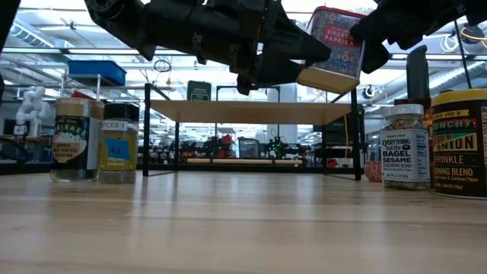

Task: Shelf spices
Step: Put the red spice can on the table

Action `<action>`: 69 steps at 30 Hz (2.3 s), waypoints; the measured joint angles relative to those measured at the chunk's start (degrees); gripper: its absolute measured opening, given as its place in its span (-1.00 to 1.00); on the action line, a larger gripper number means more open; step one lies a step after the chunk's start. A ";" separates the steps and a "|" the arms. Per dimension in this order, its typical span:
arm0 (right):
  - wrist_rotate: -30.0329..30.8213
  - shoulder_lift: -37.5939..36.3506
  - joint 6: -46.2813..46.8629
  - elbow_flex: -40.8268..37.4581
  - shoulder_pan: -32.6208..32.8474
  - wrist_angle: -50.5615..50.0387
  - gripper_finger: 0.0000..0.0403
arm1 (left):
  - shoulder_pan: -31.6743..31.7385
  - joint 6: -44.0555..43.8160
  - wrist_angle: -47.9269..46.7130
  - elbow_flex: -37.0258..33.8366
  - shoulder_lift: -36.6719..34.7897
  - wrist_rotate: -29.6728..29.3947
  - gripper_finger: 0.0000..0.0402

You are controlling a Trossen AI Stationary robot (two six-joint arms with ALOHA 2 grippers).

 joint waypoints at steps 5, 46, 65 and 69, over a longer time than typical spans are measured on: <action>-0.78 -0.47 0.00 4.34 0.00 -8.58 0.37 | -0.44 -0.02 0.02 0.00 0.00 0.34 0.15; -5.61 5.80 3.91 13.42 -0.04 -23.01 0.26 | -1.03 0.11 3.03 3.87 6.77 1.83 0.15; -8.58 5.78 5.60 13.42 -0.09 -24.88 0.09 | -1.20 0.23 1.68 4.31 7.10 1.26 0.29; -8.81 5.76 6.30 13.36 -0.02 -25.87 0.08 | -1.23 0.29 1.39 4.28 7.13 1.26 0.45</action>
